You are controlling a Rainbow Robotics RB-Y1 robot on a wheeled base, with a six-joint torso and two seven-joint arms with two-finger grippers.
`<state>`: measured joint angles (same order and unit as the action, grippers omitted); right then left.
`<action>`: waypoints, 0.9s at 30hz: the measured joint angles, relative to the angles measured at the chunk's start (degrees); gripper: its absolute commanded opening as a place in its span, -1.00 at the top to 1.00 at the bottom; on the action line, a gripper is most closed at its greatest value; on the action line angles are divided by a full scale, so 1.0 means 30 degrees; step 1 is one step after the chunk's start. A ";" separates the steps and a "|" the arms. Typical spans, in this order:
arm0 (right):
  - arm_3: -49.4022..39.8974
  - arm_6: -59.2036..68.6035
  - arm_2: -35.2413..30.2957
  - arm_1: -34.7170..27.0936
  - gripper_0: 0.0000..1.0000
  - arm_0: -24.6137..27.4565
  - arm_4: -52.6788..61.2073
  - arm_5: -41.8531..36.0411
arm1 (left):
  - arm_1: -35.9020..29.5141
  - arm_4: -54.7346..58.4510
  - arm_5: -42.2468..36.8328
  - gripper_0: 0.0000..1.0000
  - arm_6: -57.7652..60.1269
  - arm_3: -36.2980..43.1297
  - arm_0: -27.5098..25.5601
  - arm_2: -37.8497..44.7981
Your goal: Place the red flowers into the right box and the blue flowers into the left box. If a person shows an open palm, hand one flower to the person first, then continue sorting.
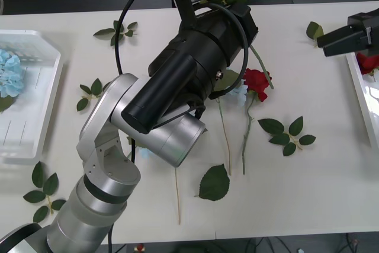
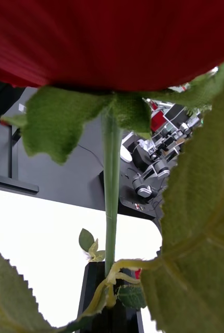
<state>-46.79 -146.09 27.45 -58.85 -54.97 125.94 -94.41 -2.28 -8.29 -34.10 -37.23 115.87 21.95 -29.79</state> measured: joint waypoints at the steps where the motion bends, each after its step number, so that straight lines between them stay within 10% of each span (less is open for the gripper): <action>1: -0.0142 0.0000 0.0000 0.0000 -0.74 0.0086 -0.0180 -0.0399 | 0.0000 0.0000 0.0000 1.00 0.0000 0.0000 0.0000 0.0000; 27: -0.6844 0.2549 0.0000 0.1313 -0.75 0.2614 0.0490 0.3347 | 0.0000 0.0000 0.0001 1.00 0.0000 0.0000 0.0000 0.0000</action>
<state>-67.32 -138.45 27.46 -54.92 -47.13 127.41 -84.37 -2.28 -8.29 -34.10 -37.23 115.87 21.95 -29.79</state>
